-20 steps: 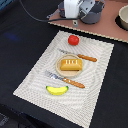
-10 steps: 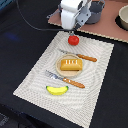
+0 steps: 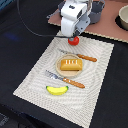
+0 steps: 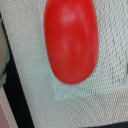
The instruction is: Interact with the objects in diverse but meaningful ways.
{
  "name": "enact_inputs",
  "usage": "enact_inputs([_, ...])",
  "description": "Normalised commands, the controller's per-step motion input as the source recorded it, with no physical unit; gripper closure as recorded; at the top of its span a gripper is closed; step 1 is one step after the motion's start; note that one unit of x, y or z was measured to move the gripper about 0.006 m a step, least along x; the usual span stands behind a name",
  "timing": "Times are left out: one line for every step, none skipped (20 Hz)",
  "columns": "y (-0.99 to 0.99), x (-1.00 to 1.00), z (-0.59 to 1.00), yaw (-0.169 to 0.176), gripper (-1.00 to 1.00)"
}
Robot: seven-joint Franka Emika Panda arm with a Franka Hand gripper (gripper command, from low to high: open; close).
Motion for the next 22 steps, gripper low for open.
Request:
enact_inputs([0.00,0.14,-0.27,0.000,-1.00])
enact_inputs([0.00,0.08,-0.27,0.001,-1.00])
enact_inputs([0.00,0.02,-0.27,0.005,-1.00])
enact_inputs([0.00,0.00,-0.27,0.007,-1.00])
enact_inputs([0.01,0.00,-0.25,0.012,-1.00])
enact_inputs([0.04,-0.03,-0.26,0.009,-1.00])
enact_inputs([0.05,-0.11,-0.26,0.010,-1.00])
enact_inputs([0.03,-0.19,-0.27,0.010,-1.00])
enact_inputs([0.05,-0.24,-0.27,0.013,-1.00])
enact_inputs([0.09,-0.24,-0.25,0.013,-1.00])
enact_inputs([0.07,-0.25,-0.25,0.015,-1.00])
enact_inputs([0.08,-0.22,-0.25,0.014,-1.00])
enact_inputs([0.08,-0.21,-0.25,0.014,-1.00])
enact_inputs([0.07,-0.17,-0.24,0.012,-1.00])
enact_inputs([0.07,-0.12,-0.20,0.010,-1.00])
enact_inputs([0.07,-0.04,-0.17,0.010,-1.00])
enact_inputs([0.10,0.00,-0.15,0.010,-1.00])
enact_inputs([0.09,0.00,-0.16,0.009,-1.00])
enact_inputs([0.06,-0.02,-0.18,0.009,-1.00])
enact_inputs([0.06,-0.01,-0.18,0.007,-1.00])
enact_inputs([0.07,0.00,-0.17,0.007,-1.00])
enact_inputs([0.07,0.00,-0.17,0.007,1.00])
